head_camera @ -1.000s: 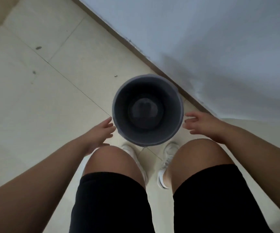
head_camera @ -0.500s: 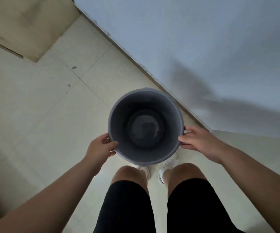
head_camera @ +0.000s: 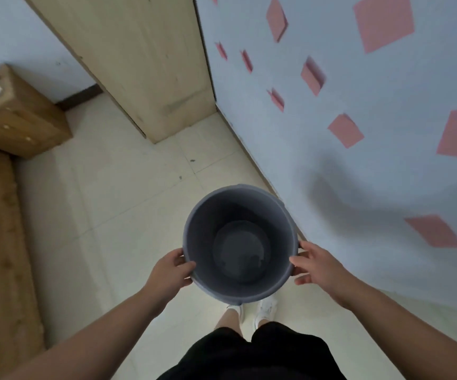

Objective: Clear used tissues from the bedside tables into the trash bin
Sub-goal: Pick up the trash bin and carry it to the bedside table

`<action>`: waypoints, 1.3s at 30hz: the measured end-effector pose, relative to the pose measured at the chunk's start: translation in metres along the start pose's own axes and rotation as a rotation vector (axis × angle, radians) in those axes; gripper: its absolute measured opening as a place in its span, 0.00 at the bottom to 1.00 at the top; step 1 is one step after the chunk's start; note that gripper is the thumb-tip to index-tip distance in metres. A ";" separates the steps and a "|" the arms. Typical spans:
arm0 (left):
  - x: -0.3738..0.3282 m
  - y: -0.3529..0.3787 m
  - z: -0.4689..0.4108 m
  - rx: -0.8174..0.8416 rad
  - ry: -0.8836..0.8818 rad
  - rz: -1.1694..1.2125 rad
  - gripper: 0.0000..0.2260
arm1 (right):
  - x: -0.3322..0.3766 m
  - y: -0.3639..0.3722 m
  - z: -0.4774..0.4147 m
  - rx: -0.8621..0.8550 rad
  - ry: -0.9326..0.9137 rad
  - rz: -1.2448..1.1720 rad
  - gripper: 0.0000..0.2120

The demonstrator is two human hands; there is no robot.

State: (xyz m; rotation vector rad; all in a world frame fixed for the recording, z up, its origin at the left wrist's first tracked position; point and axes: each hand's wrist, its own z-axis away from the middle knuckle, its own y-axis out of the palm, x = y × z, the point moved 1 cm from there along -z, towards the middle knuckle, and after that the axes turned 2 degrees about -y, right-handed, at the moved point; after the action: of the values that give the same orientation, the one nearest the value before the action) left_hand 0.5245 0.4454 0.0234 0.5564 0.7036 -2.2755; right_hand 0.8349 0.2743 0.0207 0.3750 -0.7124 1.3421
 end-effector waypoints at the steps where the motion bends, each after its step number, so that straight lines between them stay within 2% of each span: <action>1: 0.004 -0.004 0.008 -0.028 -0.008 0.034 0.13 | 0.008 0.004 0.001 0.006 -0.015 0.011 0.15; 9: 0.055 -0.067 0.047 -0.186 -0.052 0.320 0.12 | 0.080 0.061 -0.016 0.192 -0.115 0.125 0.14; 14: 0.094 -0.117 0.046 -0.271 -0.088 0.477 0.12 | 0.137 0.127 -0.050 0.310 -0.119 0.222 0.10; 21: 0.129 -0.209 0.023 -0.333 -0.122 0.648 0.14 | 0.214 0.241 -0.088 0.321 -0.117 0.282 0.10; 31: 0.115 -0.329 -0.030 -0.388 -0.106 0.651 0.15 | 0.324 0.332 -0.158 0.319 -0.126 0.273 0.09; 39: 0.071 -0.427 -0.088 -0.485 -0.213 0.666 0.14 | 0.421 0.409 -0.264 0.404 -0.115 0.277 0.09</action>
State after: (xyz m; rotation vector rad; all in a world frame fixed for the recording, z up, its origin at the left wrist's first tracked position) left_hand 0.1887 0.7308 0.0566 0.2516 0.7840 -1.4528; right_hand 0.5320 0.8418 0.0429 0.6992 -0.5991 1.7441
